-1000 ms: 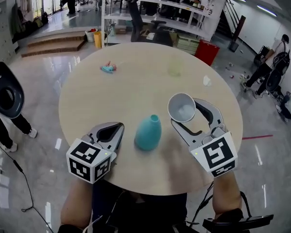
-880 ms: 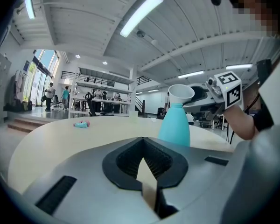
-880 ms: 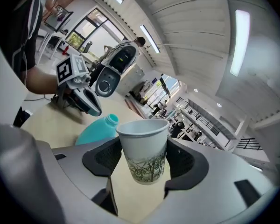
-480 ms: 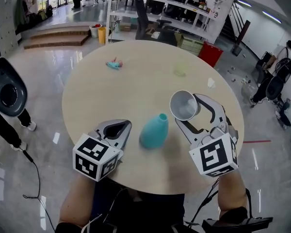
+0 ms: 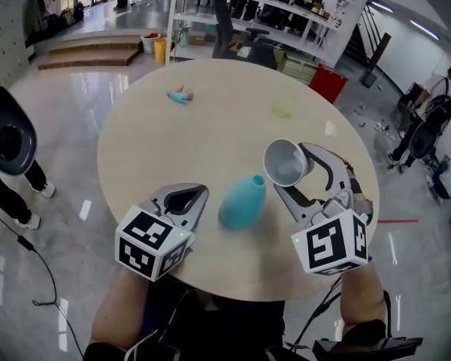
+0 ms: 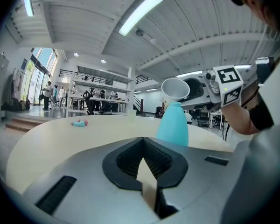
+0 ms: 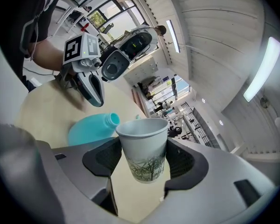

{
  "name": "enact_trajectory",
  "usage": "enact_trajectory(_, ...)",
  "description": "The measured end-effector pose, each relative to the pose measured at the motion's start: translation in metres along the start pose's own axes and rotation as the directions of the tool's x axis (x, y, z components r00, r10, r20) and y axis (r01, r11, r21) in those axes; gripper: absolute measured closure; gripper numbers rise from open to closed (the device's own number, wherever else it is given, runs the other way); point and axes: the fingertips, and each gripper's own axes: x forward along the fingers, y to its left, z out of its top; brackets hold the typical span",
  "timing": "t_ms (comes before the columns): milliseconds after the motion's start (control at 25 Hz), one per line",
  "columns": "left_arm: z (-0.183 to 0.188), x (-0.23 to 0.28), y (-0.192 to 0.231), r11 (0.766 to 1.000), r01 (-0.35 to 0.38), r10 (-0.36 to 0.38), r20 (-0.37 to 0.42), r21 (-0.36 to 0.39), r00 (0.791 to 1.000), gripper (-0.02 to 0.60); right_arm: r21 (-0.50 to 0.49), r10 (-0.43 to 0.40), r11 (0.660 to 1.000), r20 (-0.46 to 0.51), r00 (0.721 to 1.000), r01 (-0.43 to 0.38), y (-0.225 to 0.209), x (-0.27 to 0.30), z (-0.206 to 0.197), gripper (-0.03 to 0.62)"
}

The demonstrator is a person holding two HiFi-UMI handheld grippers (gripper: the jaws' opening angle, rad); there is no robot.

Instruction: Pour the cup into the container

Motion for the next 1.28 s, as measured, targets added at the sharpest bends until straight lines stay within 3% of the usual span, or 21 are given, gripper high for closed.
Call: enact_trajectory(1280,0.0016,0.0022,-0.0022,1.0,0.005,-0.005,0.005,0.004,1.0,0.589,-0.239,-0.052,0.97,-0.068,0.996,0.034,0.0017,0.0004,0.0081,0.29)
